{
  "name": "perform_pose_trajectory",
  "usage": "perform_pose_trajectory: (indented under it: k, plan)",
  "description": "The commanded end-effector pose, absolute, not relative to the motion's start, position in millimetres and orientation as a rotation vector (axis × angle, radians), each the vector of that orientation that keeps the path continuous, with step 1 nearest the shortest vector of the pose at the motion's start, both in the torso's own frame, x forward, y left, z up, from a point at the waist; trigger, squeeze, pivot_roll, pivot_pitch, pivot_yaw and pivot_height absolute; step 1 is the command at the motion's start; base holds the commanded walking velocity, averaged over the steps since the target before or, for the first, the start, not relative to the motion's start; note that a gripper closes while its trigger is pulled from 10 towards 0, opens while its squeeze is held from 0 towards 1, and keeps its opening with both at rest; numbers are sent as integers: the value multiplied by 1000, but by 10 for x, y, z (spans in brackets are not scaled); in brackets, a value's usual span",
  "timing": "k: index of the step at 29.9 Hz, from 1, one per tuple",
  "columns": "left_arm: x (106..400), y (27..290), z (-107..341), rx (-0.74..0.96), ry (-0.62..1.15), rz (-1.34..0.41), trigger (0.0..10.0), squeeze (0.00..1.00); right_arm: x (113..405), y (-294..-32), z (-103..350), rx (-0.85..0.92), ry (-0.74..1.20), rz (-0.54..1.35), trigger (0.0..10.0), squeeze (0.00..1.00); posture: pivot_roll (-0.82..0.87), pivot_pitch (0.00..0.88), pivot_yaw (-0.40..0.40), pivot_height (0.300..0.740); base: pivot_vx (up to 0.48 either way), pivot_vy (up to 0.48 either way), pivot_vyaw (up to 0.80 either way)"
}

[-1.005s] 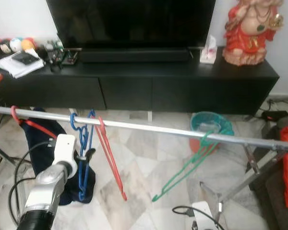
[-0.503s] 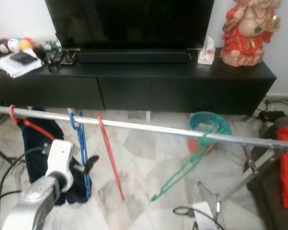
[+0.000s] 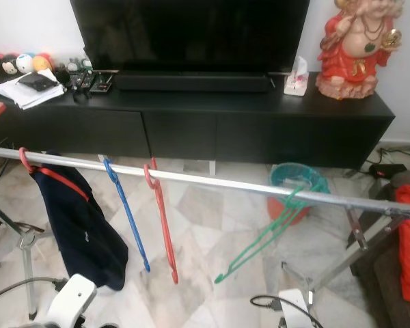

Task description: Hang hanger

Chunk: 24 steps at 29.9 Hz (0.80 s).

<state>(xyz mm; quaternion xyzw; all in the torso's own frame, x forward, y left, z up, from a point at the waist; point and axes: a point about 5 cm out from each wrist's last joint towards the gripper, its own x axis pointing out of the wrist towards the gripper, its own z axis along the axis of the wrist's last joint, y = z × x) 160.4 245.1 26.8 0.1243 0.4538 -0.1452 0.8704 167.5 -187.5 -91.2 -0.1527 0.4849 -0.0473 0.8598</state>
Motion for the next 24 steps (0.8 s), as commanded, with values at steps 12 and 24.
perform_pose_trajectory:
  k: [12, 24]
  plan:
    - [1964, 2344, -520, 210, 944, 18, 10000, 0, 1686, -1864, -909, -305, 1019, -113, 10000, 0, 27, 0, 4, 740, 0, 0, 0]
    - [1617, 2231, -871, 170, 1083, 65, 10000, 0, 1682, -1889, -906, -290, 1014, -127, 10000, 0, 2, 0, 1, 740, 0, 0, 0]
